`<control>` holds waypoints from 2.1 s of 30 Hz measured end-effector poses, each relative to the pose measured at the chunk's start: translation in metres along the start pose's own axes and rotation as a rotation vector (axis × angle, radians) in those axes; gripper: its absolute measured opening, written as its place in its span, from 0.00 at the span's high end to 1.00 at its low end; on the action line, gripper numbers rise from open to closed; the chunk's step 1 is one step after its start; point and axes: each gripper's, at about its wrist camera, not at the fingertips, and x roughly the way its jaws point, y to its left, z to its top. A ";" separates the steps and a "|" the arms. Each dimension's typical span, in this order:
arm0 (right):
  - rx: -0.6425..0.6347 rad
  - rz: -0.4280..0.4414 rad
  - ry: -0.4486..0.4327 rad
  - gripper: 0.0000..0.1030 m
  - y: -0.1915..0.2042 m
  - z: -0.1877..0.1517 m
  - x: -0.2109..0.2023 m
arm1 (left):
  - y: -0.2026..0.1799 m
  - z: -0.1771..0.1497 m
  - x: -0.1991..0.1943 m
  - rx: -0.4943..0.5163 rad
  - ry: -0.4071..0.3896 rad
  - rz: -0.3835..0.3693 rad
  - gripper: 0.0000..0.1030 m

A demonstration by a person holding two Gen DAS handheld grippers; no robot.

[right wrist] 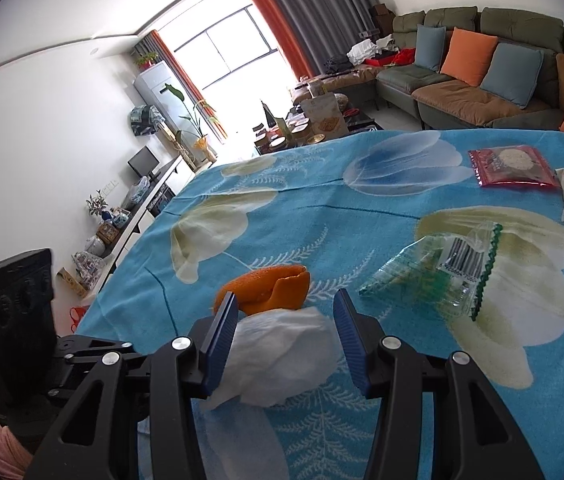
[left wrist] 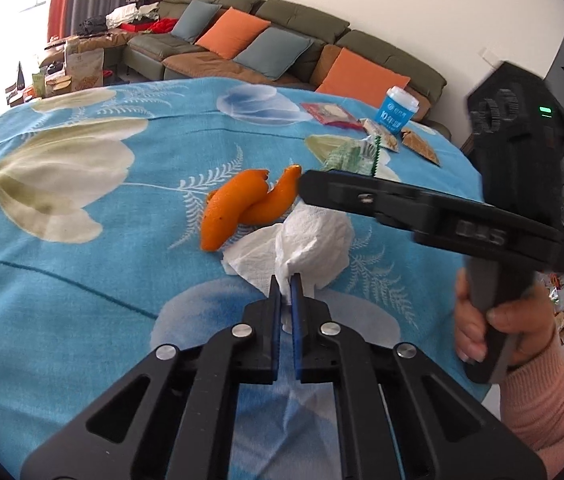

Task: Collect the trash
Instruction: 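Grasp an orange peel piece with the right tool while the left tool lifts the tissue, then carry the tissue in the left tool and orange peel in the right tool to the teal bin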

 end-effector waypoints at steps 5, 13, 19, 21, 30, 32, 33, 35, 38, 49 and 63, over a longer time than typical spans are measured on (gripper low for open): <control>0.000 0.003 0.016 0.54 0.000 0.004 0.008 | 0.002 -0.010 -0.021 0.005 -0.027 -0.009 0.95; 0.018 0.015 0.060 0.68 -0.004 0.005 0.019 | 0.025 -0.031 -0.050 -0.055 -0.058 0.012 0.95; 0.002 0.010 0.054 0.81 0.000 0.003 0.016 | 0.039 -0.040 -0.065 -0.096 -0.084 0.034 0.95; -0.002 0.011 0.056 0.83 0.002 0.002 0.013 | 0.042 -0.044 -0.070 -0.103 -0.091 0.041 0.95; -0.064 -0.028 0.055 0.86 0.020 -0.012 -0.006 | 0.052 -0.056 -0.093 -0.113 -0.129 0.081 0.95; -0.074 -0.038 0.055 0.86 0.023 -0.016 -0.011 | 0.054 -0.057 -0.097 -0.114 -0.135 0.092 0.95; -0.080 -0.047 0.057 0.86 0.025 -0.017 -0.013 | 0.055 -0.058 -0.099 -0.115 -0.138 0.097 0.95; -0.102 -0.073 0.060 0.86 0.028 -0.020 -0.017 | 0.057 -0.061 -0.103 -0.117 -0.144 0.101 0.95; -0.131 -0.103 0.067 0.86 0.033 -0.025 -0.023 | 0.062 -0.065 -0.108 -0.128 -0.152 0.108 0.95; -0.088 0.019 0.072 0.86 0.041 -0.036 -0.038 | 0.073 -0.078 -0.126 -0.161 -0.178 0.132 0.95; -0.123 0.168 0.059 0.86 0.090 -0.034 -0.025 | 0.081 -0.090 -0.152 -0.186 -0.224 0.168 0.95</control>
